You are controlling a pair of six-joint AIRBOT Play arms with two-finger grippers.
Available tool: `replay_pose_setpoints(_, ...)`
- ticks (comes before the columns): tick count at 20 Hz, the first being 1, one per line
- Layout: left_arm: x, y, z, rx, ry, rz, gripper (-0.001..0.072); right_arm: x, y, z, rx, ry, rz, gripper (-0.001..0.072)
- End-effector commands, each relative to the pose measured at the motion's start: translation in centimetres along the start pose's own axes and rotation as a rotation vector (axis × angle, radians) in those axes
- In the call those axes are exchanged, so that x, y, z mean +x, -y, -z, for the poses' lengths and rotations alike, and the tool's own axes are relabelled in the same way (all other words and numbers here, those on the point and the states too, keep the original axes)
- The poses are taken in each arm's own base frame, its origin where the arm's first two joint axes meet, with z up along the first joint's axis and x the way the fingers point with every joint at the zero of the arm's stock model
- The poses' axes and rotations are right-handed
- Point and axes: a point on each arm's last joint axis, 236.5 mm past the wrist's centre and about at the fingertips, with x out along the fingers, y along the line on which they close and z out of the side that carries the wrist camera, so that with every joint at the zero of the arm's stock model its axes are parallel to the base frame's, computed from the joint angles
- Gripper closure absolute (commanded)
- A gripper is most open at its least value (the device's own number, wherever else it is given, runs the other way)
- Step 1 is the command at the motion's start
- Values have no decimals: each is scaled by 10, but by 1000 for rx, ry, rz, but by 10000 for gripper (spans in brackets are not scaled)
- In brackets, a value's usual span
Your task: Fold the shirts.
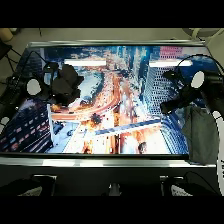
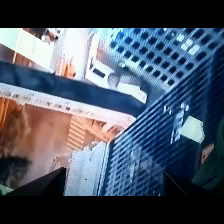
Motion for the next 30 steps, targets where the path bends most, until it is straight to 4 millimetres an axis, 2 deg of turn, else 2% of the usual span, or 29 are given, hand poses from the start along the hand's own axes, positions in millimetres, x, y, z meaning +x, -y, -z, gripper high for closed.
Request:
replay_pose_setpoints(1, 0, 0, 0, 1, 0, 0, 81, 0, -1, 0, -1, 0, 0, 83)
replay_pose_setpoints(13, 0, 0, 0, 0, 1, 0, 81, 0, -1, 0, -1, 2, -1, 84)
replay_pose_setpoints(18, -2, 13, -34, -26, 145, 54, 82, -4, 17, -36, -7, 153, 76, 83)
replay_pose_setpoints(22, -3, 21, -52, -88, 213, 98, 81, -5, 21, -44, -12, 187, 93, 83)
replay_pose_setpoints(23, -2, 22, -62, -92, 252, 102, 82, -5, 22, -45, -12, 193, 96, 83)
replay_pose_setpoints(25, 3, 6, -93, -97, 357, 71, 82, -7, 24, -51, -12, 215, 106, 84)
replay_pose_setpoints(27, 24, -35, -115, -168, 333, 23, 84, -8, 22, -56, -6, 239, 97, 85)
replay_pose_setpoints(28, 42, -53, -115, -216, 266, 12, 80, -8, 20, -56, -3, 241, 87, 85)
replay_pose_setpoints(29, 65, -65, -109, -291, 168, 42, 17, -7, 16, -57, 1, 244, 72, 86)
replay_pose_setpoints(30, 86, -68, -103, -359, 79, 91, -13, -8, 13, -58, 6, 249, 55, 99)
